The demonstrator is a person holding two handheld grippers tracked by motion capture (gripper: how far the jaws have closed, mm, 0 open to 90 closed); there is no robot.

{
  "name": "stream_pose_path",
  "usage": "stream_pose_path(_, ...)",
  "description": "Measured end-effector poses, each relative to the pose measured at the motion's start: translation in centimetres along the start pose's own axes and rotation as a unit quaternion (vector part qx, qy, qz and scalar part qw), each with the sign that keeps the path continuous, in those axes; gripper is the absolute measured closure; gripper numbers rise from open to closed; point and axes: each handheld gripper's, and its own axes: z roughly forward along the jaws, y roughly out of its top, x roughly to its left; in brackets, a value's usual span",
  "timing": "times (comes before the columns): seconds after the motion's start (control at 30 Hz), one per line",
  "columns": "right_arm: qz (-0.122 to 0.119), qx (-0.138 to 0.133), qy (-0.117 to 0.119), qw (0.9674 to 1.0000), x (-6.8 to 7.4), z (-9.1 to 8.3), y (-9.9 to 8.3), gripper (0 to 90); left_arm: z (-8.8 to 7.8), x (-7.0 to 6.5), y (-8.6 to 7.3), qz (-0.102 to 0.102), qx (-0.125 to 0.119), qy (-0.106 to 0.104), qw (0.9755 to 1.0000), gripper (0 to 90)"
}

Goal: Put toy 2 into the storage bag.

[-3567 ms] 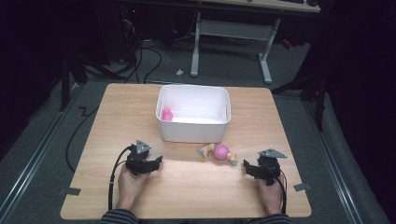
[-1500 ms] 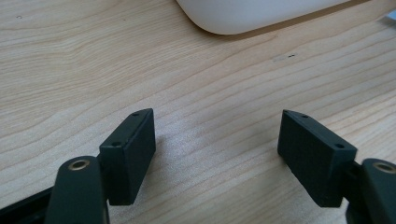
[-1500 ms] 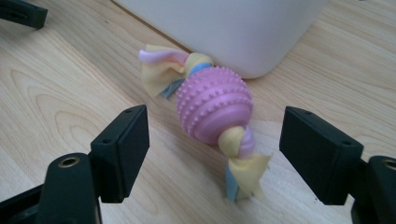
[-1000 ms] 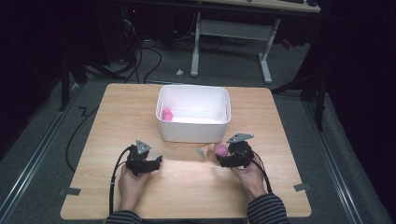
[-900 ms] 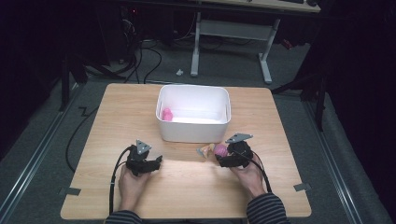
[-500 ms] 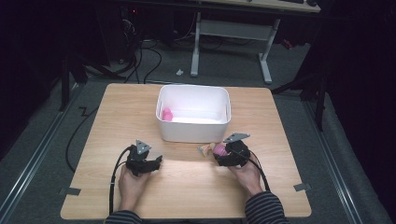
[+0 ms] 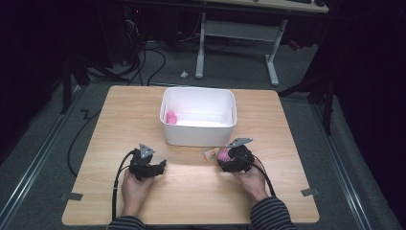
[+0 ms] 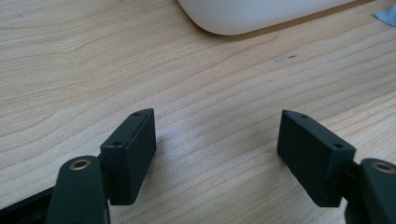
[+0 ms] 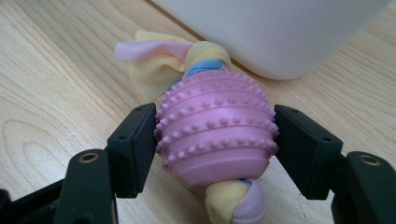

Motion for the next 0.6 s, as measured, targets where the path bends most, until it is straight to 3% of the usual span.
stream_pose_path(0.43, 0.003, -0.014, 0.005, 0.9999, -0.1, -1.6, -0.2, 33.6, 0.0, 0.0, 0.0, 0.001, 0.000, 0.000, 1.0000, 28.3)
stream_pose_path(0.6, -0.011, -0.017, 0.012, 0.9997, -0.2, -2.7, -0.4, 33.7, 0.0, -0.1, 0.0, 0.002, 0.001, 0.001, 1.0000, 27.7)
